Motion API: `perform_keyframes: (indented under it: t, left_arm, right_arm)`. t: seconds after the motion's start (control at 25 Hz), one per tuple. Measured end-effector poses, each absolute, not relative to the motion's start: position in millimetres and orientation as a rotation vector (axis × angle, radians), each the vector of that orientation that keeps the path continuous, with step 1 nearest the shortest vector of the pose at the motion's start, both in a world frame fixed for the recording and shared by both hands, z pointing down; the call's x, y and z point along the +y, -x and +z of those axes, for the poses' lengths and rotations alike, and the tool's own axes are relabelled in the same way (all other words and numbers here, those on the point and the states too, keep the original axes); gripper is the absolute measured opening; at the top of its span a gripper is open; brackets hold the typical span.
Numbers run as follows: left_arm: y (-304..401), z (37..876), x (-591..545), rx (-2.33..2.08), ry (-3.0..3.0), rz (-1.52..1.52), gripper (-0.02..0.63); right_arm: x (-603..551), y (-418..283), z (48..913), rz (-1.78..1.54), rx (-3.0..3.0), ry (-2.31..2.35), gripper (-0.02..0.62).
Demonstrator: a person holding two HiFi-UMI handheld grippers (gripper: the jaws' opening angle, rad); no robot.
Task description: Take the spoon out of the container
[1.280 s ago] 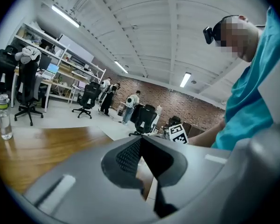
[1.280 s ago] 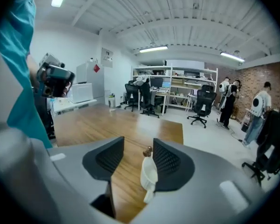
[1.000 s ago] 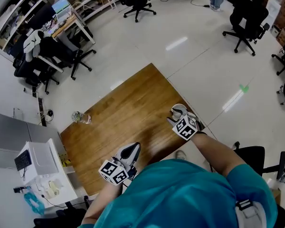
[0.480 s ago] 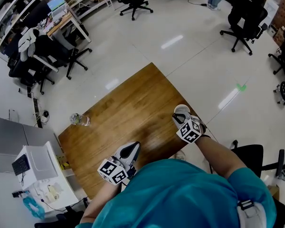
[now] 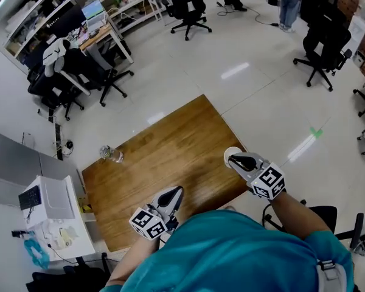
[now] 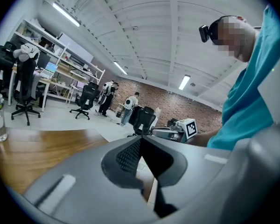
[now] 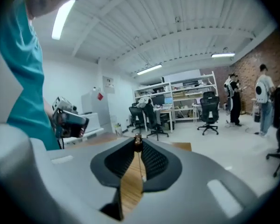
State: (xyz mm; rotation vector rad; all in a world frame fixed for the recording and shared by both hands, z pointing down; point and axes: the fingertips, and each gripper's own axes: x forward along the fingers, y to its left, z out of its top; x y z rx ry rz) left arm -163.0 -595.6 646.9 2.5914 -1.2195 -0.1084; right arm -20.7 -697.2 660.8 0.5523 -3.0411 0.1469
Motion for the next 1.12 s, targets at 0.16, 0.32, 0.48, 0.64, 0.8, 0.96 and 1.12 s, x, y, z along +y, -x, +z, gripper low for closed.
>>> perform_keyframes:
  t: [0.16,0.32,0.48,0.64,0.8,0.96,1.12]
  left_arm:
    - [135,678,-558,-1.317,-2.590,-0.126,0.003]
    - [146,692,-512,-1.410,-2.569,-0.150,0.003]
    - [171,691,-445,-1.466,-2.550,-0.223,0.003]
    - [199,680,-377,-1.447,-2.615,-0.217,0.003]
    - [244,680,-300,-1.418,-2.689,-0.130,0.003]
    - [274,663,-236,-1.380,-2.672,-0.128,0.003]
    - [269,647,-194,-1.361,-2.690,-0.148,0.003]
  right_arm:
    - [-646,-12,673,0.313,-3.207,-0.303,0.044]
    - [-595,1,690,0.336,-3.241,-0.154,0.044]
    - [-520,25,689,0.297,-3.237,-0.063,0.046]
    - [-453,58,665,0.238,-3.233,-0.048,0.046]
    - [-378,107,652,0.261,-3.250,-0.081,0.046]
    - [-311,141,614,0.236,-3.239,-0.069,0.046]
    - [-263,142,587,0.195,-3.251,-0.049,0.046]
